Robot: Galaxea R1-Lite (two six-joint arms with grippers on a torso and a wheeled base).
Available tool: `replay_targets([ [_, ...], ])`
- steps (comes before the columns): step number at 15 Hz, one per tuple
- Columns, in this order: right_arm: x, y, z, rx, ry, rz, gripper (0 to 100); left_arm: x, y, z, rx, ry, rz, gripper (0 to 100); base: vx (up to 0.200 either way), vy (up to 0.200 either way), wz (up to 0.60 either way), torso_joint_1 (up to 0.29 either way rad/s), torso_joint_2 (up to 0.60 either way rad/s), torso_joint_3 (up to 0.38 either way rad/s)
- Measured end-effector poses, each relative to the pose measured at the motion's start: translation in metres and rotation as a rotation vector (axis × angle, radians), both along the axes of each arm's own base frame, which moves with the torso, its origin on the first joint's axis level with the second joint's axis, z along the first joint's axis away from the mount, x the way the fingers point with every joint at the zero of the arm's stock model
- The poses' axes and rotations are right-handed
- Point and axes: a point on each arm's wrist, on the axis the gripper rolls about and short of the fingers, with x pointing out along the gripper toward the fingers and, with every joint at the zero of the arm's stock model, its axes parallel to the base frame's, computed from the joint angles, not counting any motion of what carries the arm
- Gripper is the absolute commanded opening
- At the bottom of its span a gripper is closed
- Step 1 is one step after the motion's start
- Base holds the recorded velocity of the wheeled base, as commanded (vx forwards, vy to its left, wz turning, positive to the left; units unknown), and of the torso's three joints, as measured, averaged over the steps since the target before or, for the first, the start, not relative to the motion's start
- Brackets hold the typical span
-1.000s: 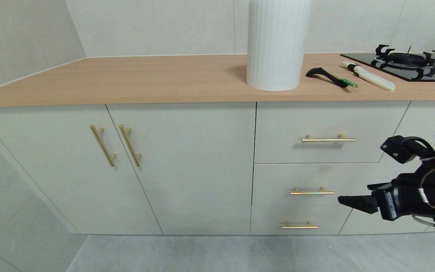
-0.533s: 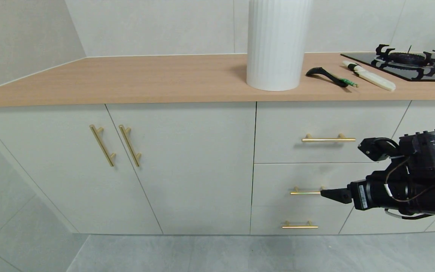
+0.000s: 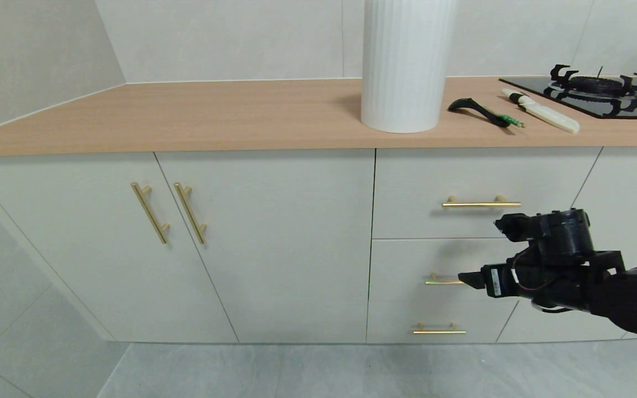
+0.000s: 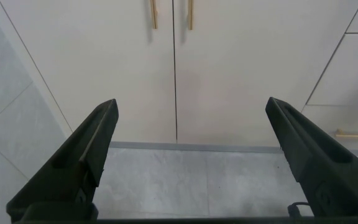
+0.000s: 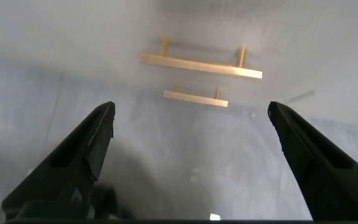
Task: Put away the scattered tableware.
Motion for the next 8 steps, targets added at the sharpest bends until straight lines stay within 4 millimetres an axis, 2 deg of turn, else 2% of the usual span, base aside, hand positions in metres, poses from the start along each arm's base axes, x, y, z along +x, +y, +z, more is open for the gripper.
replay_targets([
  [3,0.026,0.003,-0.029,0.022,-0.091,-0.075,100,0.0,0.0,0.0,0.0,0.0,0.0,100,0.0,0.0,0.0,0.0,0.0,0.0],
  [8,0.043,0.003,-0.064,0.016,-0.111,-0.113,100,0.0,0.0,0.0,0.0,0.0,0.0,100,0.0,0.0,0.0,0.0,0.0,0.0],
])
